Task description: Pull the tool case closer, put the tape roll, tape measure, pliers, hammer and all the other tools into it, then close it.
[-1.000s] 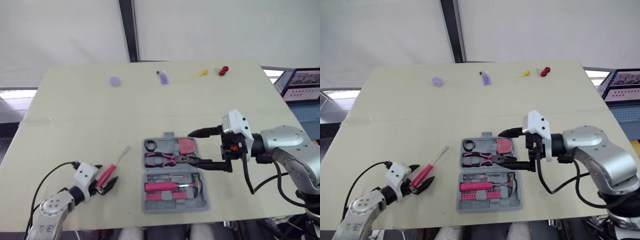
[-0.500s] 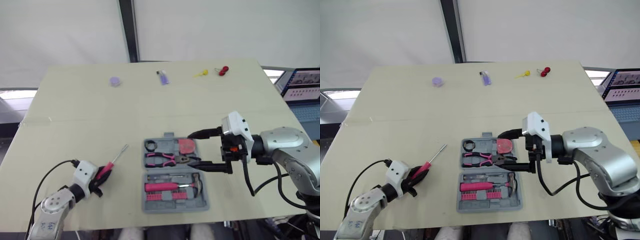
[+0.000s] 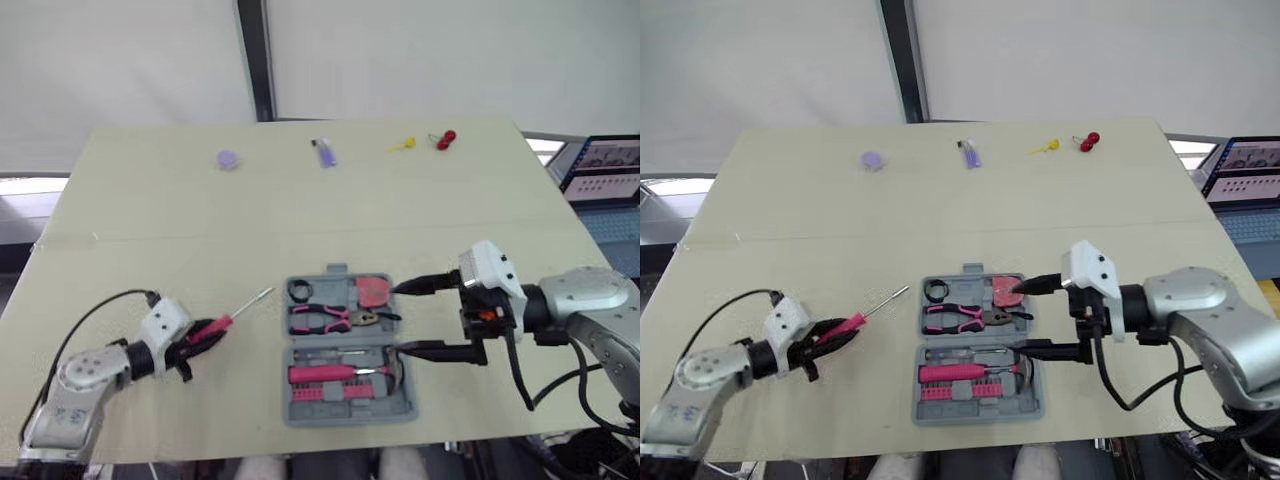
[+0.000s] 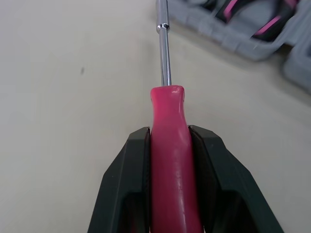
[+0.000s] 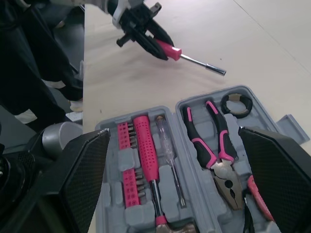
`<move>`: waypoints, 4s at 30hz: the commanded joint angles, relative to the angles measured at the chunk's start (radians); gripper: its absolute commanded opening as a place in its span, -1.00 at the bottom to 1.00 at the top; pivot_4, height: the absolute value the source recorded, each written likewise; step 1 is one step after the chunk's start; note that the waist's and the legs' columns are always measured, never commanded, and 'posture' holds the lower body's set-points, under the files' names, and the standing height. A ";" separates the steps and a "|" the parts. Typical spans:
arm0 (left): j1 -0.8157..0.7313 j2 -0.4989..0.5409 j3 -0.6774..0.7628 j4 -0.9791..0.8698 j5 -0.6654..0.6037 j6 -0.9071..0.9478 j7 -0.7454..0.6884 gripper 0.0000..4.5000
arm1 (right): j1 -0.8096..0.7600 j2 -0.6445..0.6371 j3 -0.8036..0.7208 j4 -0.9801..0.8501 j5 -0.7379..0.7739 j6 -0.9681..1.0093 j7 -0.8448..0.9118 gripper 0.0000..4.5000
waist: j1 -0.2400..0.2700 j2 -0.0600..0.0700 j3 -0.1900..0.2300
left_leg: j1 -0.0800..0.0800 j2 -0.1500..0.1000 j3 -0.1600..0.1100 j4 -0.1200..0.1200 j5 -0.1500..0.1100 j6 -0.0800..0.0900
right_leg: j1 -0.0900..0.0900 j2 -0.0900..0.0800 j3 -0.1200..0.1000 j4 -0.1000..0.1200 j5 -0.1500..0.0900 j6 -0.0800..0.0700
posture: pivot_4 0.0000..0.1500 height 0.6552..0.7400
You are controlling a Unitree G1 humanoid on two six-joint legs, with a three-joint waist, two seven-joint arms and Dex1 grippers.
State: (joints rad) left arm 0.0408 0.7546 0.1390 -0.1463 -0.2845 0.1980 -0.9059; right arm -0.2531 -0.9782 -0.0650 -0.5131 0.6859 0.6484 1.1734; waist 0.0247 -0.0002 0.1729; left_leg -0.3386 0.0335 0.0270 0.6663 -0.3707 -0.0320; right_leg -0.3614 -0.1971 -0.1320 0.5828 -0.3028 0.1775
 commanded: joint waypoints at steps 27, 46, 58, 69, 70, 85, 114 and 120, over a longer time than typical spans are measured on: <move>-0.222 0.132 -0.452 -0.582 -0.086 0.681 -0.065 -0.69 | 0.232 -0.062 -0.124 -0.032 -0.031 -0.052 0.032 1.00 | 0.003 -0.001 0.004 | 0.001 0.000 0.000 0.001 0.000 0.000 | 0.001 0.000 0.001 0.000 0.000 0.000 | 1.00 1.00; -0.407 0.032 -0.604 -0.559 -0.094 0.905 0.024 -0.69 | 0.301 -0.095 -0.184 -0.120 0.002 0.004 0.036 1.00 | 0.011 -0.002 0.004 | 0.000 0.000 0.000 0.002 0.000 0.000 | 0.001 0.000 0.001 0.000 0.000 0.000 | 1.00 1.00; -0.451 -0.033 -0.652 -0.565 -0.127 1.035 0.103 -0.69 | 0.269 -0.132 -0.165 -0.092 -0.010 -0.022 0.066 1.00 | 0.019 -0.003 0.005 | 0.000 0.000 0.000 0.003 0.000 0.000 | 0.002 0.000 0.001 0.000 0.000 0.000 | 1.00 1.00; -0.470 -0.057 -0.687 -0.563 -0.140 1.054 0.141 -0.69 | 0.273 -0.130 -0.178 -0.115 0.019 -0.004 0.048 1.00 | 0.028 -0.002 0.005 | -0.001 0.000 -0.001 0.007 0.000 0.000 | 0.002 0.000 0.000 0.001 0.001 -0.001 | 1.00 1.00; -0.471 -0.054 -0.688 -0.563 -0.142 1.052 0.139 -0.69 | 0.278 -0.135 -0.182 -0.118 0.021 -0.003 0.054 1.00 | 0.027 -0.003 0.005 | -0.002 0.000 -0.001 0.007 0.000 0.001 | 0.002 0.000 0.000 0.001 0.001 -0.001 | 1.00 1.00; -0.444 -0.055 -0.711 -0.545 -0.154 1.019 0.153 -0.69 | 0.310 -0.147 -0.210 -0.121 0.027 0.002 0.062 1.00 | 0.028 -0.003 0.005 | -0.002 0.000 -0.001 0.008 0.000 0.001 | 0.002 0.000 0.000 0.001 0.001 -0.001 | 1.00 1.00; -0.449 -0.127 -0.758 -0.472 -0.139 0.995 0.219 -0.69 | 0.316 -0.134 -0.207 -0.113 0.017 -0.008 0.052 1.00 | 0.029 -0.002 0.004 | -0.003 0.000 -0.002 0.010 -0.001 0.001 | 0.002 0.000 0.000 0.002 0.001 -0.001 | 1.00 1.00; -0.452 -0.129 -0.764 -0.464 -0.136 0.992 0.220 -0.69 | 0.318 -0.132 -0.207 -0.112 0.015 -0.011 0.050 1.00 | 0.029 -0.002 0.004 | -0.003 0.000 -0.002 0.010 -0.001 0.001 | 0.002 0.000 0.000 0.002 0.001 -0.001 | 1.00 1.00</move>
State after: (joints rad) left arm -0.4076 0.6315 -0.6149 -0.6023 -0.4248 1.2075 -0.6841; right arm 0.0627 -1.1117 -0.2424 -0.6066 0.6928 0.6536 1.2246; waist 0.0535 -0.0027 0.1774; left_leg -0.3414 0.0334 0.0254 0.6767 -0.3714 -0.0307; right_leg -0.3595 -0.1968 -0.1320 0.5847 -0.3019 0.1768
